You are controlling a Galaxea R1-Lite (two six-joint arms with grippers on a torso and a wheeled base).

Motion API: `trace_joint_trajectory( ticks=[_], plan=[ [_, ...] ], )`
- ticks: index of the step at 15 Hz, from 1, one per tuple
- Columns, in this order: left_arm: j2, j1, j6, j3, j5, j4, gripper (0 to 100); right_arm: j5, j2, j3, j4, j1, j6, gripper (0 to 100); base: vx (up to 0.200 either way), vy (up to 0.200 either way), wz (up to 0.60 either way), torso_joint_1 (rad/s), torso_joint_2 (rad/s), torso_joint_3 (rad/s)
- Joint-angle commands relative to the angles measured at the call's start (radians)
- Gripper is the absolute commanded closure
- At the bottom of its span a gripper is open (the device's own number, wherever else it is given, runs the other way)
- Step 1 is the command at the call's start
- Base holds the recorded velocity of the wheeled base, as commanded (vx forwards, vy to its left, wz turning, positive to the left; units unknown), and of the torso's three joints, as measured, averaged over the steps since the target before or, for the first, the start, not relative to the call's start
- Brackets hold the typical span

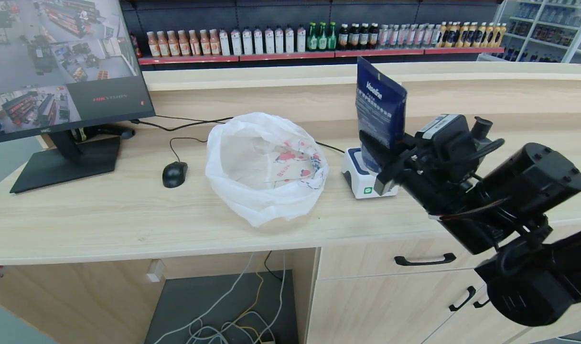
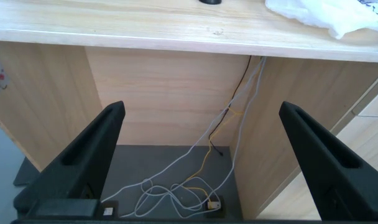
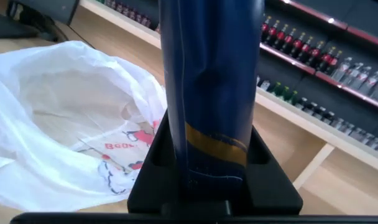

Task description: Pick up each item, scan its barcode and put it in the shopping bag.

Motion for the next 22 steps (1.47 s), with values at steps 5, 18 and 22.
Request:
trace_joint_trajectory(
  ticks=[5,18,22],
  plan=[
    [0.000,0.000,0.000,0.000,0.000,0.000,0,0.291,0.144,-0.183,-0.001,-0.190,-0.116,100,0.000,0.000,0.00,0.000,0.00,0.000],
    [0.000,0.000,0.000,0.000,0.000,0.000,0,0.610,0.218,-0.217,-0.001,-0.286,-0.351,100,0.000,0.000,0.00,0.000,0.00,0.000],
    [0.000,0.000,0.000,0.000,0.000,0.000,0,0.649,0.242,-0.228,-0.001,-0.302,-0.358,100,0.000,0.000,0.00,0.000,0.00,0.000]
  ],
)
